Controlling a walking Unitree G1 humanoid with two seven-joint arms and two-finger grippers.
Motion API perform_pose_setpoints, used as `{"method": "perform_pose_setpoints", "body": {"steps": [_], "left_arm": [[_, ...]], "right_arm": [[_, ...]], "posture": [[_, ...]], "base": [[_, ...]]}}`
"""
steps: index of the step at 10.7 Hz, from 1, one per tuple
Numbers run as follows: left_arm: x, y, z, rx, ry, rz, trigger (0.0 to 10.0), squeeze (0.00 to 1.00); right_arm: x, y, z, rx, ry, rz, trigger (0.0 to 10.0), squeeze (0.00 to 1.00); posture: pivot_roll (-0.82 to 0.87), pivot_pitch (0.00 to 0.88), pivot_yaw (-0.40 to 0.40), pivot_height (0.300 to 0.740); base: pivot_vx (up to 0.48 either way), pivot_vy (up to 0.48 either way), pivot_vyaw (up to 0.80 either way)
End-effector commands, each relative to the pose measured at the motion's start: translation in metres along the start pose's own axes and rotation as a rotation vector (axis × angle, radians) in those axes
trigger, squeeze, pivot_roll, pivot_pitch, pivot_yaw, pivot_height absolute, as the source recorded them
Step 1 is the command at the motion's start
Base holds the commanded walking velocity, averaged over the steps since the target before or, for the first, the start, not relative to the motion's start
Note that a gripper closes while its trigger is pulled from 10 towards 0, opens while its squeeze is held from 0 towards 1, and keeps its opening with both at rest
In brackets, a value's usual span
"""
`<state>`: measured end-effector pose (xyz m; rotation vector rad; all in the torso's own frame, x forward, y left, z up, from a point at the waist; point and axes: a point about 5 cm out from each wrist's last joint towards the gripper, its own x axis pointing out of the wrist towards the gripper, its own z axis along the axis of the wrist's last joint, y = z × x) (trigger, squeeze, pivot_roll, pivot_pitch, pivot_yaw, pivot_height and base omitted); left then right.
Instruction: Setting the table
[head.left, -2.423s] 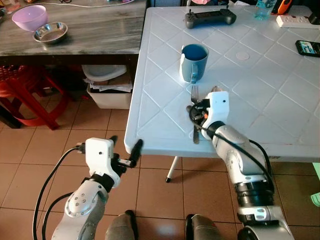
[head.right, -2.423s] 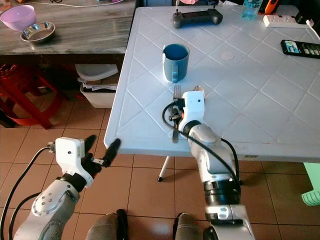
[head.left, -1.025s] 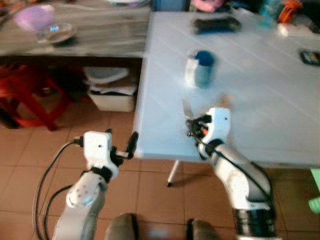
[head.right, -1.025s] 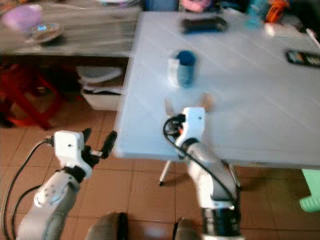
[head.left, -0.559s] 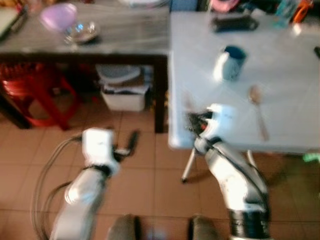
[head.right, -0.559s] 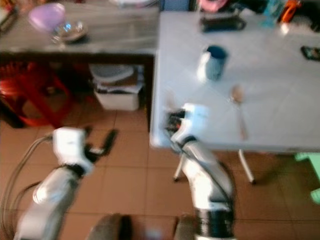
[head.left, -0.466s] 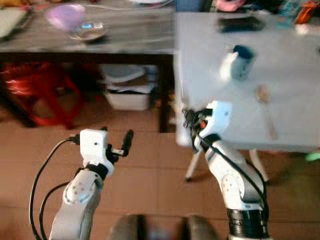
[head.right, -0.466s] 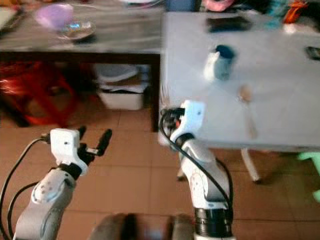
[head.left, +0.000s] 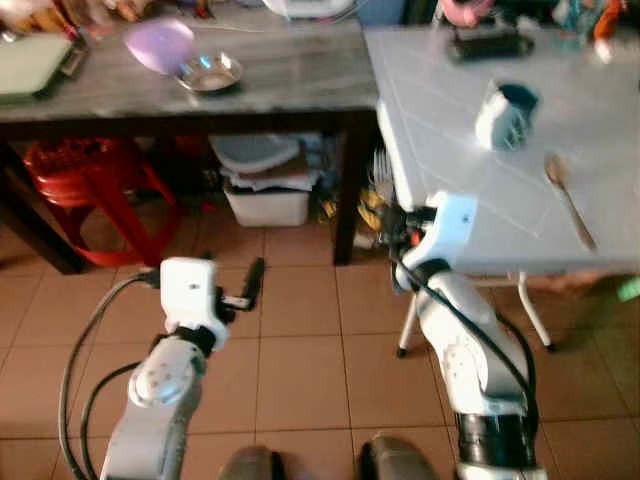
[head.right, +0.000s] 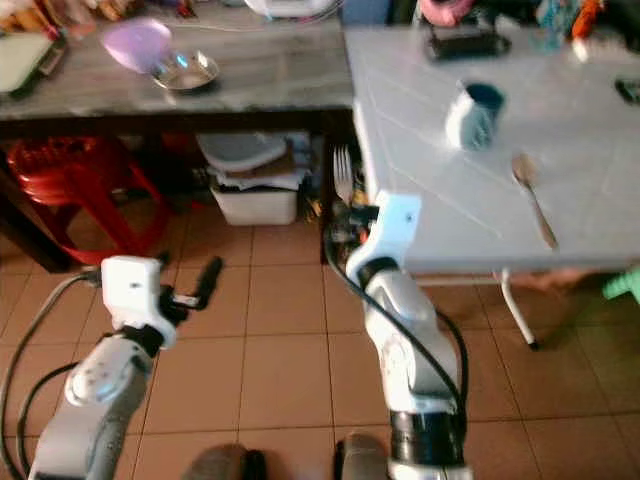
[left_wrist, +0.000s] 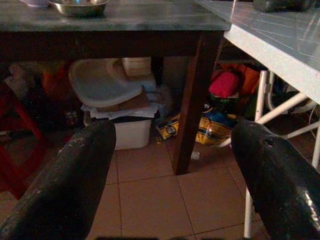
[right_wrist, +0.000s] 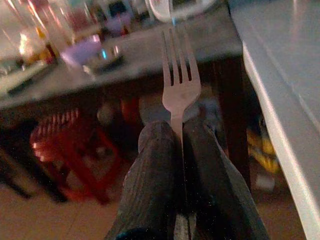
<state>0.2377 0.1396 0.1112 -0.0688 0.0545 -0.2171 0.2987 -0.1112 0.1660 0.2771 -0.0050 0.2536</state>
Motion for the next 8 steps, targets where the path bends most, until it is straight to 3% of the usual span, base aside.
{"method": "perform_pose_setpoints", "body": {"steps": [1, 8], "left_arm": [[0.0036, -0.0057, 0.0006, 0.003, -0.004, -0.024, 10.0, 0.0], [0.0077, -0.0068, 0.0009, 0.003, -0.017, -0.027, 10.0, 0.0]], "right_arm": [[-0.0021, -0.0084, -0.0019, -0.009, 0.003, -0.037, 0.0, 0.0], [0.0028, -0.0105, -0.0003, -0.031, -0.023, -0.051, 0.0, 0.0]], "posture": [[-0.02, 0.118, 0.044, 0.74], [-0.03, 0.111, 0.046, 0.74]], "base": [[0.461, 0.0, 0.0], [0.477, 0.0, 0.0]]}}
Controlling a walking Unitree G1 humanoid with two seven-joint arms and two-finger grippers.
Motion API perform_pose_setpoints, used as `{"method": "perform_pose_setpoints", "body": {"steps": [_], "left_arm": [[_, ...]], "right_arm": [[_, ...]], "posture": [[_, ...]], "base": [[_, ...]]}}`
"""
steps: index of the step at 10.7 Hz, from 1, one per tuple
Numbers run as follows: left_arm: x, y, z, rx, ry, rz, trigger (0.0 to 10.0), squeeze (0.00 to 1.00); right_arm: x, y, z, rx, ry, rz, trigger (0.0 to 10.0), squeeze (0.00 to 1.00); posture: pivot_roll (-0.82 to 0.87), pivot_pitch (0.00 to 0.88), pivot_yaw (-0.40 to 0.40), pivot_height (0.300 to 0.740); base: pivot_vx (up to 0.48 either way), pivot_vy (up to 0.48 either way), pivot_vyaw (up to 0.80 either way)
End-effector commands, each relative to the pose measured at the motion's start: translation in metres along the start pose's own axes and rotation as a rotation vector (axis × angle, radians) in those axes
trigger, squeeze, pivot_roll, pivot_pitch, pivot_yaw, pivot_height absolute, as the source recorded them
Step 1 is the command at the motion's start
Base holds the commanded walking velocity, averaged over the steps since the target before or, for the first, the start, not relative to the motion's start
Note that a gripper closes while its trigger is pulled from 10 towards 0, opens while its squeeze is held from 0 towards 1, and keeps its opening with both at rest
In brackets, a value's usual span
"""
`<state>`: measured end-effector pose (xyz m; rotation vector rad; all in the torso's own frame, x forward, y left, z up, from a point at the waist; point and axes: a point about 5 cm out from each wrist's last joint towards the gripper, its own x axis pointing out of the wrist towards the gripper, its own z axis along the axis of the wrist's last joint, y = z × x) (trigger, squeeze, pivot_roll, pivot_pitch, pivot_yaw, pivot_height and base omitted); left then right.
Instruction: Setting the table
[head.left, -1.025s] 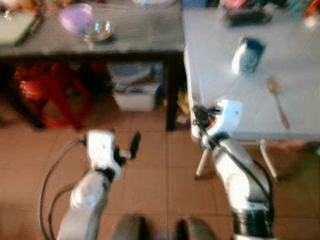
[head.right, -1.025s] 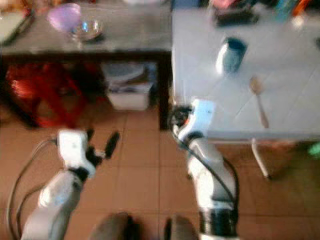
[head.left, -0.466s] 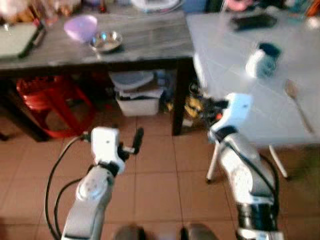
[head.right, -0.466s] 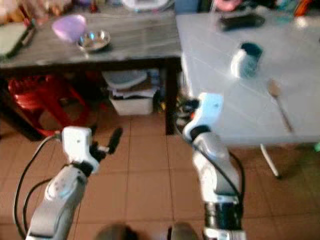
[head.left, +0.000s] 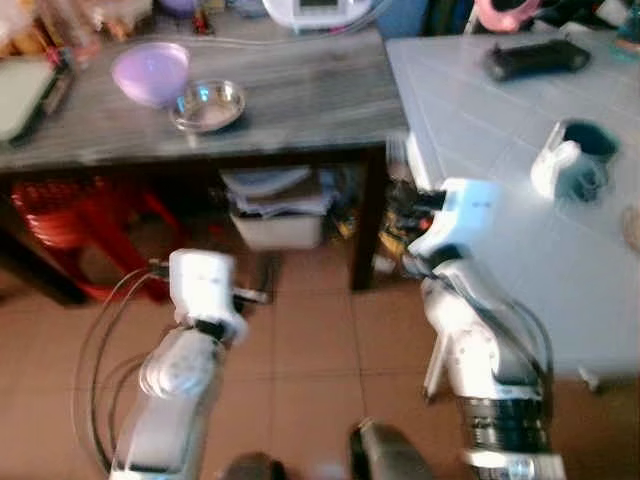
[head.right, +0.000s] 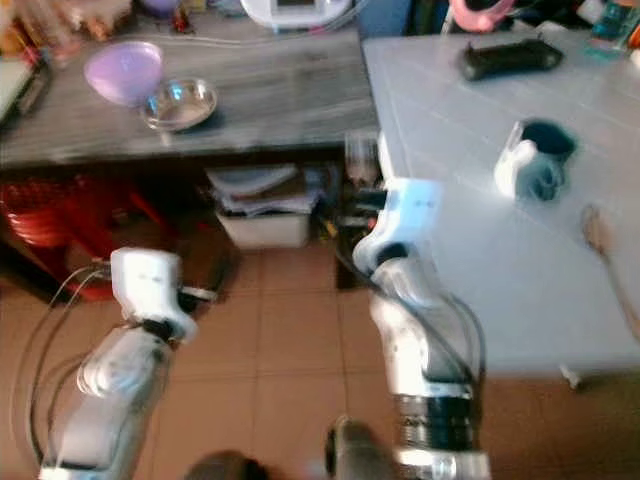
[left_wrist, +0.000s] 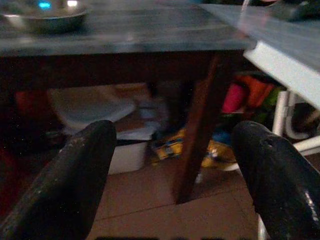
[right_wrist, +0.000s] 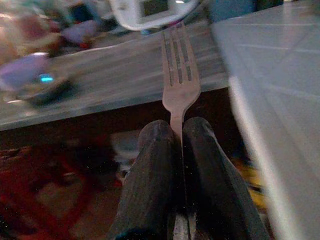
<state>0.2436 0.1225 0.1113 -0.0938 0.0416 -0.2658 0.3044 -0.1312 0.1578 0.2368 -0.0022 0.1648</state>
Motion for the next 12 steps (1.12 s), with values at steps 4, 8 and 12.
{"method": "perform_pose_setpoints", "body": {"steps": [4, 8, 12], "left_arm": [[-0.001, 0.008, 0.001, 0.022, -0.004, 0.024, 10.0, 0.0], [-0.002, 0.008, 0.0, 0.013, 0.001, 0.024, 10.0, 0.0], [-0.001, 0.01, 0.0, 0.01, 0.006, 0.039, 10.0, 0.0]], "right_arm": [[0.006, 0.004, 0.007, -0.006, -0.036, 0.006, 0.0, 0.0], [0.007, -0.001, 0.006, -0.013, -0.038, -0.019, 0.0, 0.0], [0.008, -0.003, 0.003, -0.011, -0.031, -0.027, 0.0, 0.0]], "posture": [[-0.03, 0.111, 0.045, 0.74], [-0.03, 0.111, 0.048, 0.74], [-0.02, 0.112, 0.048, 0.74]], "base": [[0.451, 0.0, 0.0], [0.402, 0.204, 0.0], [0.287, 0.382, 0.0]]}}
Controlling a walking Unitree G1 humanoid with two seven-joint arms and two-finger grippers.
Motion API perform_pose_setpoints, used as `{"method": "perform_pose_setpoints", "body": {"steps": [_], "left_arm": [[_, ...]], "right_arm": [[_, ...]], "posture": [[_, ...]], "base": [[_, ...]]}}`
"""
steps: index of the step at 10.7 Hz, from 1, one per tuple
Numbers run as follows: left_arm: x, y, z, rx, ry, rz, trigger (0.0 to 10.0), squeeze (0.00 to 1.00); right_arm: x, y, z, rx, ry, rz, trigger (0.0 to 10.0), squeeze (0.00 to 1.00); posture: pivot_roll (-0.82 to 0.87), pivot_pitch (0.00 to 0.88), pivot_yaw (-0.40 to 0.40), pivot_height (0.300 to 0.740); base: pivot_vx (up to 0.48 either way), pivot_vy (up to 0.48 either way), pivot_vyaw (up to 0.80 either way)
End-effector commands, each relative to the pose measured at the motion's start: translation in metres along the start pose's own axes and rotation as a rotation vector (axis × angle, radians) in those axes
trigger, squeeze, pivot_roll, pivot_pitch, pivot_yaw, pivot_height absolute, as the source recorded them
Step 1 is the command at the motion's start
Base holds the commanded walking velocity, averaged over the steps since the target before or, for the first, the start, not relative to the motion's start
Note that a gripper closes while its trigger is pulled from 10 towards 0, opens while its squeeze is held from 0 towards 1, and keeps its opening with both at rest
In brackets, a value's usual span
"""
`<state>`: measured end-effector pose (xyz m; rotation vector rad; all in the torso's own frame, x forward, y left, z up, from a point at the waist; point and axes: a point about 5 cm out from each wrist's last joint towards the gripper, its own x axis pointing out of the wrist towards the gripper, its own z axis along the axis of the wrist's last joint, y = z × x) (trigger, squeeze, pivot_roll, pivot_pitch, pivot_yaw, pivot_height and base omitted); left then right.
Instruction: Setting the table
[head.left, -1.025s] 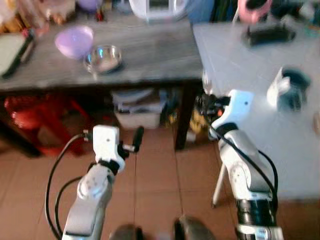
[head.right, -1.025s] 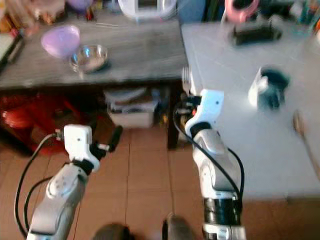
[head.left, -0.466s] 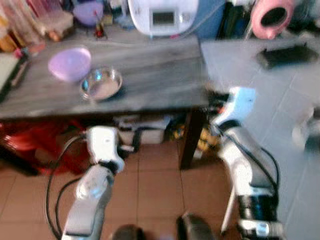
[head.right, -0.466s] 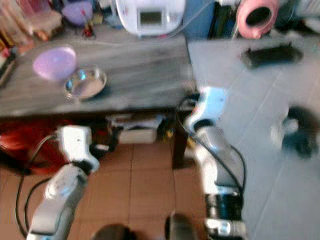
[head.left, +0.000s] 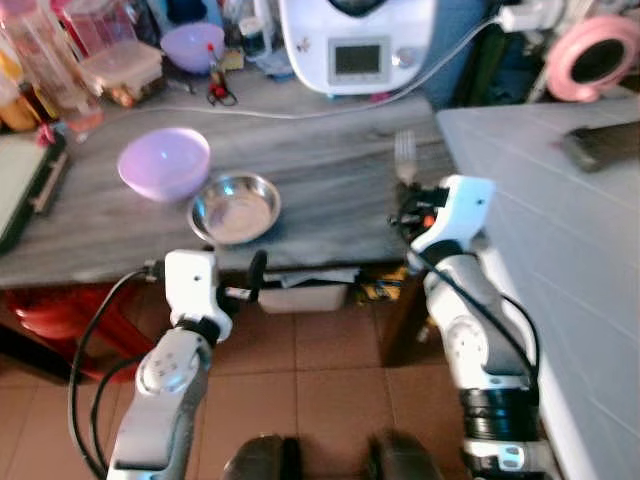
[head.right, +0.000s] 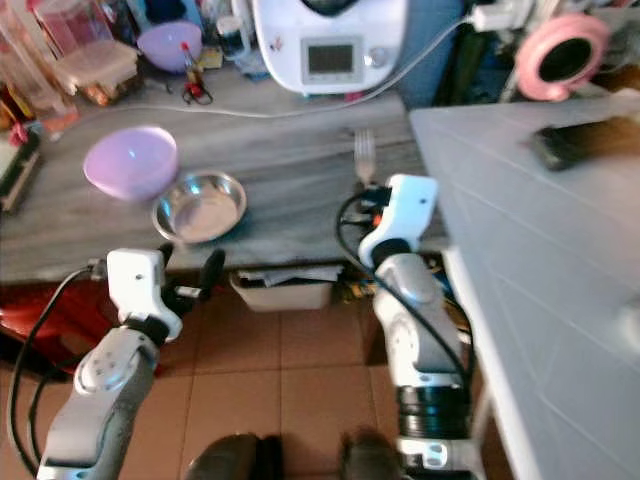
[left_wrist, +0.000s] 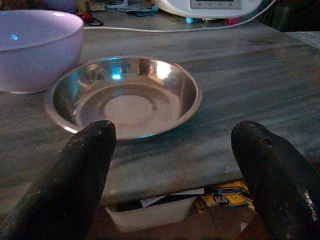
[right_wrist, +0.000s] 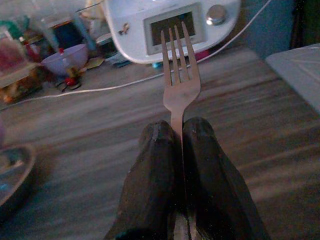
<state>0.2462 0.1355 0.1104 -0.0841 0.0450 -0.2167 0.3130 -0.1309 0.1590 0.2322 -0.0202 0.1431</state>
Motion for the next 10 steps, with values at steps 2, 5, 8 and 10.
{"method": "perform_pose_setpoints", "body": {"steps": [2, 5, 8, 10], "left_arm": [[-0.002, 0.001, 0.001, 0.004, -0.004, 0.017, 10.0, 0.0], [-0.005, 0.002, 0.001, 0.011, 0.003, 0.03, 10.0, 0.0], [-0.012, 0.003, 0.001, 0.006, 0.023, 0.036, 10.0, 0.0], [-0.017, 0.002, 0.0, 0.008, 0.039, 0.031, 10.0, 0.0]], "right_arm": [[0.001, -0.004, 0.002, -0.002, -0.012, -0.014, 0.0, 0.0], [0.008, -0.009, -0.006, 0.007, 0.056, 0.0, 0.0, 0.0], [0.024, -0.004, -0.011, 0.008, 0.118, 0.049, 0.0, 0.0], [0.037, 0.003, -0.014, 0.04, 0.161, 0.077, 0.0, 0.0]], "posture": [[-0.02, 0.116, 0.05, 0.74], [-0.01, 0.131, 0.055, 0.74], [0.01, 0.171, 0.063, 0.74], [0.03, 0.198, 0.068, 0.74]], "base": [[0.0, 0.0, 0.0], [0.0, 0.0, 0.0], [0.0, 0.0, 0.0], [0.0, 0.0, 0.0]]}}
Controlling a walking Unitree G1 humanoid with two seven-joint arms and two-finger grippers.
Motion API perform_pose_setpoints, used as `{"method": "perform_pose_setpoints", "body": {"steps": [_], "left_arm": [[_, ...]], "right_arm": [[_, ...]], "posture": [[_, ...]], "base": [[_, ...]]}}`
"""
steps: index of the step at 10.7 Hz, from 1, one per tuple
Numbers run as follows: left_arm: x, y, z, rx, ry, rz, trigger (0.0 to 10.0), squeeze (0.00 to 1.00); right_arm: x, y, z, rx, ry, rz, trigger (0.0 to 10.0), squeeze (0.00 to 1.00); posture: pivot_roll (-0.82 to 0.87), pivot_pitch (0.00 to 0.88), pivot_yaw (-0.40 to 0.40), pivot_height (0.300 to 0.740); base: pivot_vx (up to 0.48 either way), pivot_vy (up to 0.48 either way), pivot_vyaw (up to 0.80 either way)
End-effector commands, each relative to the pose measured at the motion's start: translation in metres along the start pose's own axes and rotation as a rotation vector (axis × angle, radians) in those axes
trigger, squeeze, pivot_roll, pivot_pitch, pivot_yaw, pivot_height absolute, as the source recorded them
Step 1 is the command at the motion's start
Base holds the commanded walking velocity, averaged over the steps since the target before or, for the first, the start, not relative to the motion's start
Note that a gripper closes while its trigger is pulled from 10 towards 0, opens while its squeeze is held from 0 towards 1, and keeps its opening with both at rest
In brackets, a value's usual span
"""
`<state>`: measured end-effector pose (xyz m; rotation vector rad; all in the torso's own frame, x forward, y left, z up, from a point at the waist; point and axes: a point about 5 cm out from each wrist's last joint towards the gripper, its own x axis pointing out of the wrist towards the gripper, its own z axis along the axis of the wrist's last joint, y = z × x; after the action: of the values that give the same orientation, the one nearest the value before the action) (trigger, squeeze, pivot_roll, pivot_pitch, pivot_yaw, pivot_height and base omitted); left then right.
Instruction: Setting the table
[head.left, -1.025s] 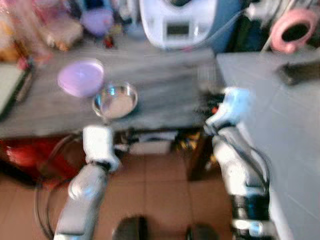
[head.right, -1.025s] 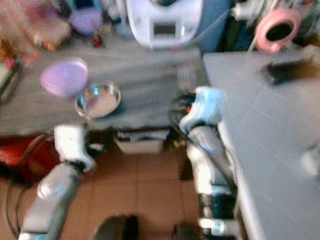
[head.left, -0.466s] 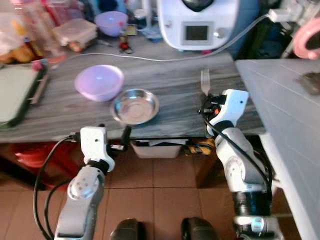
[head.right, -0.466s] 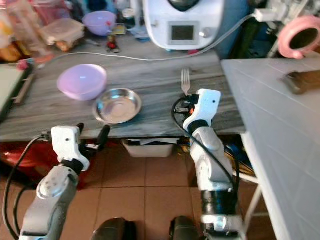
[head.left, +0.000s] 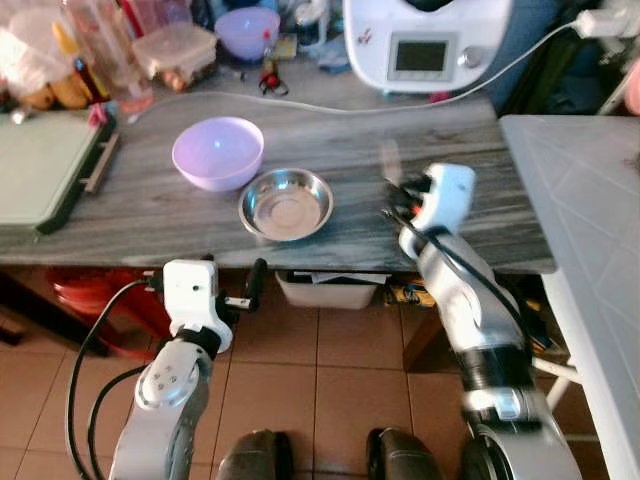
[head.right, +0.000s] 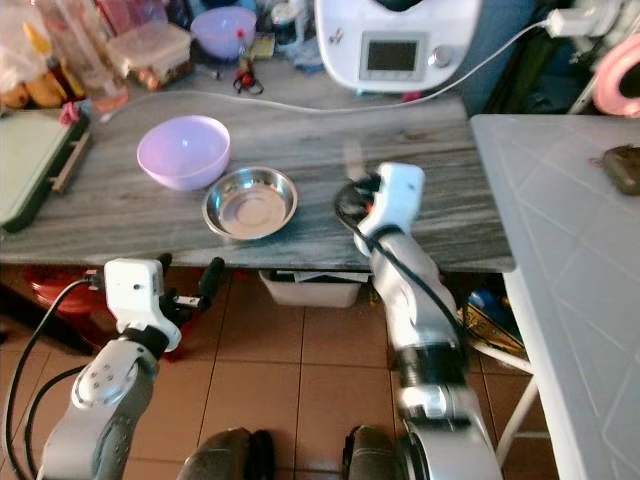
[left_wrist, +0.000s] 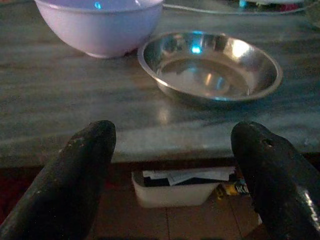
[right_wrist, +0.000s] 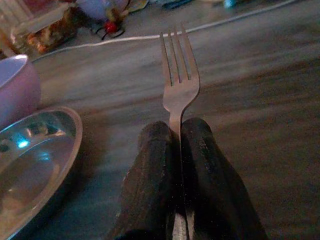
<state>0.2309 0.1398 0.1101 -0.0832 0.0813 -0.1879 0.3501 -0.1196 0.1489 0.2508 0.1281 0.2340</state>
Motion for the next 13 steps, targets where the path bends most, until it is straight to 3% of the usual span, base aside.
{"method": "perform_pose_setpoints", "body": {"steps": [1, 8, 13], "left_arm": [[-0.004, 0.0, 0.001, 0.012, 0.013, -0.003, 10.0, 0.0], [-0.007, -0.003, 0.001, 0.009, 0.036, -0.021, 10.0, 0.0], [-0.006, -0.005, 0.0, 0.005, 0.04, -0.023, 10.0, 0.0]], "right_arm": [[0.003, 0.001, -0.002, 0.024, 0.012, 0.005, 0.0, 0.0], [0.015, 0.021, -0.013, 0.148, 0.07, -0.022, 0.0, 0.0], [0.025, 0.033, -0.014, 0.137, 0.102, -0.013, 0.0, 0.0]], "posture": [[0.03, 0.204, 0.071, 0.74], [0.03, 0.225, 0.069, 0.74], [0.03, 0.218, 0.062, 0.74]], "base": [[0.0, 0.0, 0.0], [0.0, 0.0, 0.0], [0.0, 0.0, 0.0]]}}
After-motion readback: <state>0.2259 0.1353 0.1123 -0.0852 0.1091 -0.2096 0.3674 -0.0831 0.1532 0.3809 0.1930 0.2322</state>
